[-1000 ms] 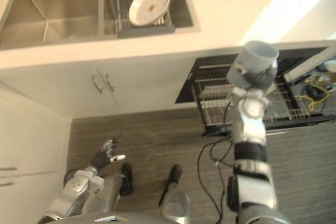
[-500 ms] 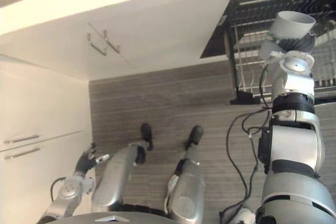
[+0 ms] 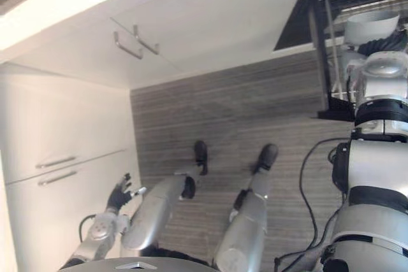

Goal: Walk over to the sink, pick up the cup, carry it to the dishwasher, place the cup inside the dishwasher, then close the dishwasher door

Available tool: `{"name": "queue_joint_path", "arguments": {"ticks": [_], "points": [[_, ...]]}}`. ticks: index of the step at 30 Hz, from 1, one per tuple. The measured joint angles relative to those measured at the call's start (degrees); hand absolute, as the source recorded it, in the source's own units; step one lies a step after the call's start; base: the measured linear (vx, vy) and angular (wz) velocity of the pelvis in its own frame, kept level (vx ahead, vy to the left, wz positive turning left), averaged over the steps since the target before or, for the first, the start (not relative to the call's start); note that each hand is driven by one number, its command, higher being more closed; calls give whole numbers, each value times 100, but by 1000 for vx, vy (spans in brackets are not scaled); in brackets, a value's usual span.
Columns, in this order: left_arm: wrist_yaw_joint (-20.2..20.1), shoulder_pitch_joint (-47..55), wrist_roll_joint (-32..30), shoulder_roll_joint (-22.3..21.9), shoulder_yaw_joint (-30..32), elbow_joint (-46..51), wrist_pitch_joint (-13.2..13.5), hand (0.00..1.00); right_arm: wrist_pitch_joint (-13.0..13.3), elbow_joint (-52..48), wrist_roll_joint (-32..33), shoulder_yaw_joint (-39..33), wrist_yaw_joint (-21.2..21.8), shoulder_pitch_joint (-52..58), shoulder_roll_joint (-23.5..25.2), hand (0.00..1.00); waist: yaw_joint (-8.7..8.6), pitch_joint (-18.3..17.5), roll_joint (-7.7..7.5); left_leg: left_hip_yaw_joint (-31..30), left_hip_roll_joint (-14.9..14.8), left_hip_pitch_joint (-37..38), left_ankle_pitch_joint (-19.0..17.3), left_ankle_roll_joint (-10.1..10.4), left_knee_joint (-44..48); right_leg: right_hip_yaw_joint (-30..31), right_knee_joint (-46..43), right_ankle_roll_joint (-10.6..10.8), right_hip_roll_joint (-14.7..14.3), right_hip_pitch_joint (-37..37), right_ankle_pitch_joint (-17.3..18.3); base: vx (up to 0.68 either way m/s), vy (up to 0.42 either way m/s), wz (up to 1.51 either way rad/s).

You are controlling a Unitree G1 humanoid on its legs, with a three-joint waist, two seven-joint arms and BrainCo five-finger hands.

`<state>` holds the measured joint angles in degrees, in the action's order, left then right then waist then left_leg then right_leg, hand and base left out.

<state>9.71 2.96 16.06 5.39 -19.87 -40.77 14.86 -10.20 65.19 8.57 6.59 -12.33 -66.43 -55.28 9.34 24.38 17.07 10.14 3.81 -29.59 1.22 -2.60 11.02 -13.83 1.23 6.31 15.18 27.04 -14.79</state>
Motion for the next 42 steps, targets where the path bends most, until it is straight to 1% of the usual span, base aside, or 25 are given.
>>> {"name": "queue_joint_path", "arguments": {"ticks": [3, 7, 8, 9, 12, 14, 16, 19, 23, 26, 27, 28, 30, 31, 32, 33, 34, 35, 36, 37, 38, 39, 40, 41, 42], "points": [[-9, 0, 70, -9, -218, -44, 2, 0, 21, 0, -18, 151, 121, -161, -155, 100, 11, -80, 106, -20, 62, 2, 75, 27, -176, -13, -39, 4, 59, 83, 7, -5, 24, 8], [-9, 1, 74, -61, -370, -76, 5, 0, 114, 2, -224, 321, 124, -227, -196, 100, 64, -157, 206, -31, 87, 67, 171, 37, -352, -13, -62, 8, 74, 106, 43, 4, 1, 2], [-11, 1, 73, -76, -417, -83, 5, 0, 141, 2, -231, 425, 124, -248, -223, 100, 77, -191, 251, -49, 90, 71, 189, 41, -390, -37, -78, 12, 76, 116, 65, 12, -14, 9], [-9, 3, 78, -92, -480, -92, 5, 0, 160, 13, -231, 492, 124, -301, -262, 0, 96, -234, 305, -75, 94, 77, 225, 56, -456, -66, -90, 15, 78, 133, 78, 6, -12, 9], [-12, 4, 139, -119, -587, -90, -1, 0, 199, 123, -230, 677, 135, -544, -312, 0, 149, -301, 390, -89, 102, 113, 350, 69, -649, -62, -198, 14, 84, 243, 140, 7, -13, 3], [-13, 18, 184, -164, -645, -89, -1, 0, 252, 125, -227, 679, 204, -554, -372, 0, 217, -362, 466, -128, 111, 170, 454, 23, -788, -81, -276, 8, 90, 274, 199, 26, -15, 6], [-13, 41, 184, -181, -715, -85, 1, 0, 257, 125, -223, 679, 231, -563, -372, 0, 231, -406, 521, -188, 122, 201, 476, 29, -840, -114, -345, 29, 103, 274, 254, 32, -5, 9], [-14, 137, 186, -191, -725, -35, 8, 0, 259, 123, -161, 669, 237, -563, -369, 0, 250, -414, 531, -228, 145, 322, 479, 25, -895, -115, -486, 32, 138, 246, 357, 37, 6, 4], [-24, 214, 187, -196, -709, -14, 18, 0, 260, 122, -89, 614, 250, -548, -368, 0, 198, -413, 529, -251, 180, 505, 486, 14, -970, -131, -590, 69, 181, 124, 441, 16, 7, 1], [-74, 372, 188, -198, -609, 182, 34, 0, 302, 64, 173, 341, 363, -381, -367, 0, 95, -403, 516, -328, 179, 707, 480, 14, -1022, -226, -650, 61, 188, -70, 535, 29, -3, 8], [-121, 419, 189, -199, -535, 203, 82, 0, 335, -24, 309, 198, 373, -252, -359, 0, 9, -387, 496, -383, 173, 791, 465, 31, -1028, -274, -671, 78, 187, -174, 586, 24, -14, 11], [-134, 439, 189, -200, -491, 202, 95, 0, 362, -132, 367, 113, 379, -164, -356, 0, -24, -371, 476, -391, 168, 837, 457, 37, -1029, -280, -684, 70, 185, -219, 609, 25, -21, 5], [-140, 515, 185, -209, -320, 204, 119, 0, 494, -527, 653, -298, 446, 46, -343, 0, -156, -288, 372, -384, 150, 1037, 419, 43, -1034, -279, -690, 70, 169, -410, 637, 33, -19, -7], [-139, 543, 185, -210, -248, 209, 135, 0, 567, -661, 748, -406, 456, 123, -339, 0, -205, -274, 354, -383, 145, 1092, 402, 50, -1032, -280, -685, 70, 162, -467, 646, 40, -15, -9], [-136, 599, 184, -209, -81, 236, 151, 0, 674, -990, 905, -643, 471, 323, -302, 0, -310, -230, 299, -381, 130, 1206, 375, 51, -1028, -283, -661, 60, 143, -591, 656, 29, -21, -11], [-130, 640, 183, -205, 112, 266, 163, 0, 786, -1329, 1079, -929, 479, 521, -192, 0, -440, -154, 200, -379, 111, 1322, 352, 63, -1028, -282, -634, 57, 121, -719, 663, 26, -28, -12], [-129, 648, 183, -205, 202, 281, 166, 0, 816, -1492, 1175, -1081, 482, 614, -130, 0, -501, -116, 152, -375, 97, 1383, 339, 73, -1031, -282, -626, 50, 107, -778, 670, 7, -38, -13], [-127, 649, 178, -199, 363, 326, 185, 0, 907, -1802, 1351, -1426, 487, 851, -11, 0, -603, -26, 32, -370, 66, 1501, 321, 90, -1031, -285, -597, 44, 76, -908, 676, 5, -54, -13], [-123, 653, 176, -191, 527, 352, 216, 0, 998, -2233, 1501, -1811, 486, 1163, 177, 0, -691, 48, -66, -363, 30, 1640, 304, 115, -1035, -284, -575, 41, 39, -1049, 685, 0, -61, -12], [-122, 657, 175, -191, 616, 353, 234, 0, 1047, -2471, 1592, -1994, 485, 1337, 289, 0, -738, 105, -145, -363, 10, 1706, 291, 134, -1034, -290, -559, 41, 16, -1131, 691, 3, -73, -12], [-120, 658, 163, -184, 767, 348, 258, 0, 1153, -2992, 1697, -2337, 488, 1711, 522, 0, -802, 210, -290, -361, -36, 1847, 274, 159, -1038, -296, -537, 38, -33, -1278, 698, 0, -62, -8], [-120, 658, 154, -184, 841, 341, 260, 0, 1200, -3238, 1749, -2495, 488, 1904, 630, 0, -826, 251, -352, -361, -57, 1903, 268, 168, -1038, -301, -517, 20, -53, -1339, 710, 0, -77, -7], [-120, 659, 101, -185, 965, 293, 265, 0, 1338, -3710, 1875, -2804, 492, 2288, 888, 0, -870, 269, -458, -363, -93, 1979, 258, 185, -1052, -321, -503, -2, -88, -1421, 729, 11, -74, -1], [-117, 662, 24, -187, 1083, 171, 283, 0, 1506, -4142, 1976, -3057, 562, 2678, 1211, 0, -915, 249, -525, -363, -124, 2079, 270, 208, -1126, -353, -454, -4, -127, -1525, 731, 21, -71, 0], [-103, 672, -28, -187, 1151, 104, 292, 0, 1583, -4374, 2051, -3142, 591, 2911, 1410, 0, -936, 231, -563, -363, -139, 2142, 281, 218, -1170, -366, -434, -1, -147, -1578, 730, 49, -70, -1]]}}
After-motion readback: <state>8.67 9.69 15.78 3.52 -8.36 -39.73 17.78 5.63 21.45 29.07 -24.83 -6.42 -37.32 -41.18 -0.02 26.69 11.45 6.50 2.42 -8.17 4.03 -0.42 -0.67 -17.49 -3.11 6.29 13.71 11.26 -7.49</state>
